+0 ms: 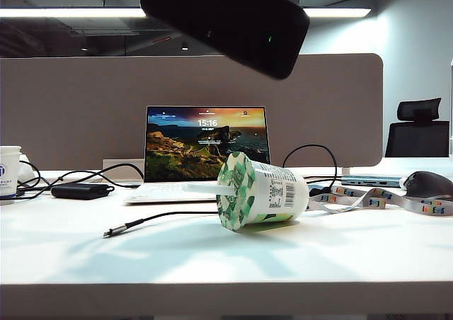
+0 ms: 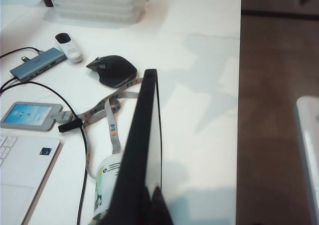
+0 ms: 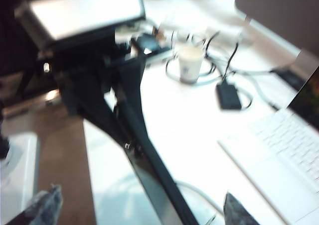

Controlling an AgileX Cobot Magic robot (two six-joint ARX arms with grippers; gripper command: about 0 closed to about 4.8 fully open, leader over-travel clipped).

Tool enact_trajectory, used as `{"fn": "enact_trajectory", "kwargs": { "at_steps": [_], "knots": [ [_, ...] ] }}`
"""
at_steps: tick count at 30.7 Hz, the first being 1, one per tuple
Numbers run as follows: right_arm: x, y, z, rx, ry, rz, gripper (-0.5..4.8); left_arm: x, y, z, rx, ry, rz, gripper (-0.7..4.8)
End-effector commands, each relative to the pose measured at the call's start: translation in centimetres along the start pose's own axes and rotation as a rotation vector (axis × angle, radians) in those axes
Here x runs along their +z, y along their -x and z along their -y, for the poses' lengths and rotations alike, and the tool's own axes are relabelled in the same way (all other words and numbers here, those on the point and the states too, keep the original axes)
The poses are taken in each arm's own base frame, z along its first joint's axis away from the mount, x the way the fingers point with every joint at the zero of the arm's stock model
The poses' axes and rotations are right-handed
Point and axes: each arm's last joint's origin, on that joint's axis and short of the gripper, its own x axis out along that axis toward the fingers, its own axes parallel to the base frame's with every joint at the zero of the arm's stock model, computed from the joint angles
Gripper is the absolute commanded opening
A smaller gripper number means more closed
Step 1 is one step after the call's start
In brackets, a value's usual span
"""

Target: Pick up the black phone, pick up the charger plug, insert the charger plug into the phone's charging port, and finally place the connected phone back on the desk.

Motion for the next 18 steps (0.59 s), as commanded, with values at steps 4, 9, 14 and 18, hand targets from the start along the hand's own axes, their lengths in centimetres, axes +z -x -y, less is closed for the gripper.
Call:
{"fn": "enact_trajectory", "kwargs": {
  "at_steps": [4,9,14,18],
  "knots": [
    [-1.0,-1.3,-0.5,0.054,0.046,-0.096,4.17,0.4,0.1,0.4,-0.028,-0.074,0.014,-0.06],
    [-1.5,-3.0,-1.0,0.031,0.105,-0.179,4.17,0.3,0.0,0.7,-0.067,-0.082,0.012,-0.06],
    [-2.1,-4.7,-1.0,0.058,0.096,-0.221,4.16,0.5,-0.4,1.2,-0.095,-0.091,0.015,-0.06],
    [-2.6,-5.5,-0.9,0.080,0.097,-0.253,4.16,0.5,-0.4,1.2,-0.105,-0.097,0.020,-0.06]
  ]
}}
